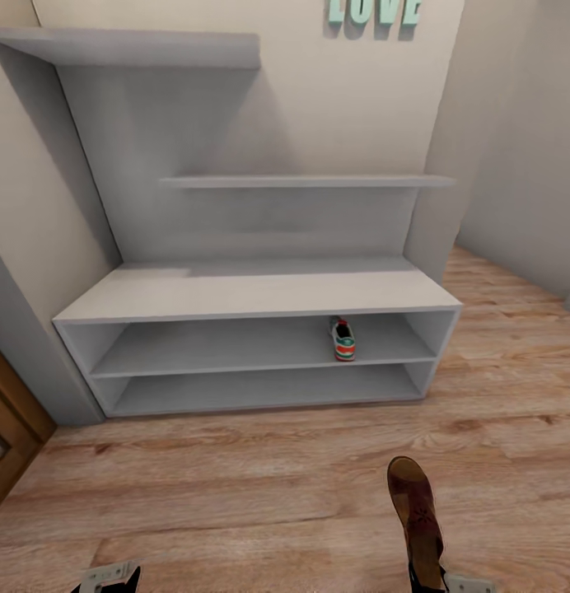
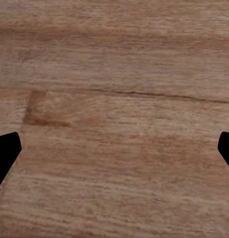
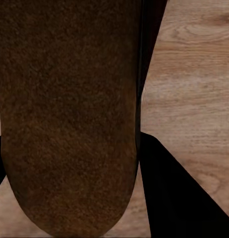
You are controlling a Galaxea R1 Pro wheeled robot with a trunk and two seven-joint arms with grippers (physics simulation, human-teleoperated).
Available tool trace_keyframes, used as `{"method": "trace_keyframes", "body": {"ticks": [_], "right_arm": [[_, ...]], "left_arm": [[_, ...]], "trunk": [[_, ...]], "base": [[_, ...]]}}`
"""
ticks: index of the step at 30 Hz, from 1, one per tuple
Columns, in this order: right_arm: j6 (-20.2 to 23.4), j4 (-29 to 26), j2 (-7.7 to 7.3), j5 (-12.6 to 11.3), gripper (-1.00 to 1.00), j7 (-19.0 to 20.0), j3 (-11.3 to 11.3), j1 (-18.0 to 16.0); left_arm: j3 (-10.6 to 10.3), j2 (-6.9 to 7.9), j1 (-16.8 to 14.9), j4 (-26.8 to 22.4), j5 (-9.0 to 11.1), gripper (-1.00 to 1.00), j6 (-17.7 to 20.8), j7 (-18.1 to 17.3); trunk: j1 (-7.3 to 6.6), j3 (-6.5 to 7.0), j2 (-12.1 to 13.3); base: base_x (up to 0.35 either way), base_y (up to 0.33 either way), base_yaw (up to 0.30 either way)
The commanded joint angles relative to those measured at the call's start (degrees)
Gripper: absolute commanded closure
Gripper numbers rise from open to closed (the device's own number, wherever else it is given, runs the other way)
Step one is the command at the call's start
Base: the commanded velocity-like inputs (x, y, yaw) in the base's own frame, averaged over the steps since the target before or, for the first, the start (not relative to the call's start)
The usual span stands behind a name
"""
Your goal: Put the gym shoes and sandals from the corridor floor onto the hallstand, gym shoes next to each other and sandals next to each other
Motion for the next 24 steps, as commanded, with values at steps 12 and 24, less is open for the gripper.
{"method": "trace_keyframes", "body": {"ticks": [12, 24], "right_arm": [[-0.2, -0.1, -0.02, -0.5, 1.00, 0.0, 0.1, 0.0], [-0.2, -0.1, -0.02, -0.5, 1.00, 0.0, 0.1, 0.0]], "left_arm": [[0.2, -0.02, 0.0, 0.1, 0.6, -1.00, -0.1, -0.6], [0.3, -0.06, 0.0, 0.1, 0.5, -1.00, -0.1, -0.5]], "trunk": [[-0.02, -1.09, 0.0], [-0.02, -2.00, 0.0]], "base": [[-0.172, 0.262, 0.056], [-0.040, 0.042, 0.165]]}}
